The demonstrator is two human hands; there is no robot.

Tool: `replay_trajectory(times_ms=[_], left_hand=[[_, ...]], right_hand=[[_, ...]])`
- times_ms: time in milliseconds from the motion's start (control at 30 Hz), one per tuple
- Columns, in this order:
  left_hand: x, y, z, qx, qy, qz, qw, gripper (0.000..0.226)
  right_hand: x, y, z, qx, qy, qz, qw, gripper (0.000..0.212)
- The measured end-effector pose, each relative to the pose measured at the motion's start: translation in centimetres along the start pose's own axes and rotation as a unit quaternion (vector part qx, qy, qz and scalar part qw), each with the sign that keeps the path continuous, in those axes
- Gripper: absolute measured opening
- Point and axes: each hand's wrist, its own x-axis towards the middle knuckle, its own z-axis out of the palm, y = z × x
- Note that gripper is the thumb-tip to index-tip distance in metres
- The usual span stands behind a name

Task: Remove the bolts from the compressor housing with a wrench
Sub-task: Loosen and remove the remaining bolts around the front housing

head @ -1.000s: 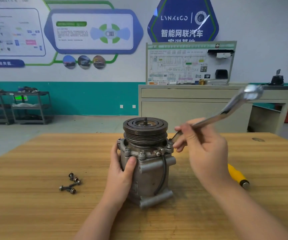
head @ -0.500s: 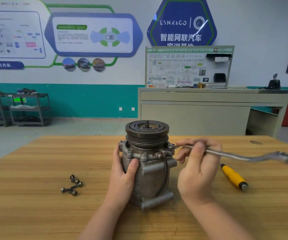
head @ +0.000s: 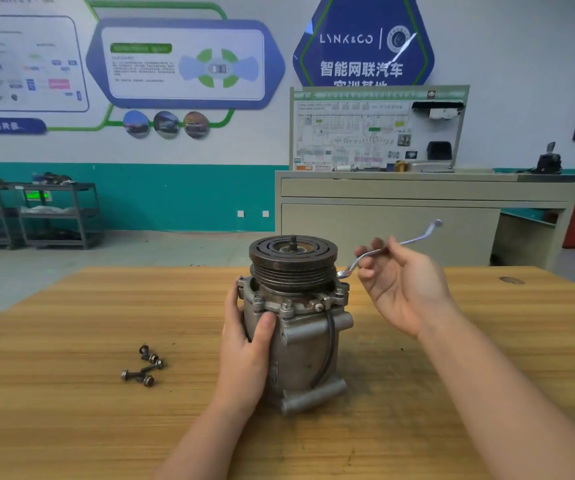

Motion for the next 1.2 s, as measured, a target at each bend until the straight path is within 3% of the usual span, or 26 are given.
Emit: replay_trajectory(times_ms=[133,233,400,467,567,600,633,667,700,800,833,900,967,1067,1200], left_hand=[[-0.1,0.0,0.0,-0.001,0.005,-0.006,1.000,0.061],[-0.1,0.1,-0.1,0.002,0.002,-0.006,1.000,0.060],[-0.2,0.2,0.0,0.006,0.008,0.000,1.000,0.062],[-0.1,0.1,0.0,0.007,0.009,-0.002,1.000,0.064],[0.0,0.0,-0.1,0.025,-0.010,-0.010,1.000,0.077],[0.0,0.0,-0.1,0.025,-0.019,-0.009,0.999,0.075],[0.0,0.2,-0.1,0.015,-0.023,-0.009,1.000,0.070],[-0.1,0.4,-0.2,0.007,-0.019,-0.011,1.000,0.066],[-0.2,0.6,-0.2,0.002,-0.013,-0.014,1.000,0.064],[-0.4,1.1,-0.1,0.008,-0.011,-0.026,1.000,0.064],[-0.4,1.2,-0.1,0.009,-0.013,-0.027,1.000,0.063],[-0.4,1.2,-0.1,0.008,-0.014,-0.029,0.999,0.060],[-0.5,1.1,-0.1,0.007,-0.017,-0.031,0.999,0.058],[-0.5,1.2,-0.1,0.007,-0.012,-0.031,0.999,0.060],[-0.3,0.9,-0.1,0.005,-0.009,-0.030,0.999,0.063]], right_hand=[[-1.4,0.9,-0.3,-0.061,0.025,-0.165,0.984,0.028],[-2.1,1.9,0.2,-0.142,0.008,-0.235,0.962,0.025],[-3.8,2.8,0.6,-0.302,-0.028,-0.360,0.882,0.017],[-4.6,3.1,0.6,-0.410,-0.063,-0.451,0.790,0.015],[-5.2,4.4,0.2,-0.572,-0.134,-0.579,0.566,0.008],[-5.3,4.9,0.0,-0.591,-0.143,-0.596,0.525,0.010],[-5.3,5.3,-0.3,-0.591,-0.137,-0.608,0.512,0.011],[-5.2,5.7,-0.7,-0.577,-0.116,-0.614,0.526,0.014],[-5.2,5.9,-0.8,-0.539,-0.085,-0.607,0.577,0.016],[-4.7,5.7,-0.4,-0.292,0.000,-0.496,0.818,0.017],[-4.0,5.4,-0.2,-0.208,0.034,-0.442,0.872,0.020],[-2.1,4.1,0.2,-0.114,0.087,-0.301,0.943,0.025],[-0.2,2.7,0.3,-0.083,0.101,-0.130,0.983,0.026],[1.3,1.4,0.4,-0.071,0.058,0.052,0.994,0.026],[1.0,0.5,0.6,0.027,0.016,0.045,0.999,0.026]])
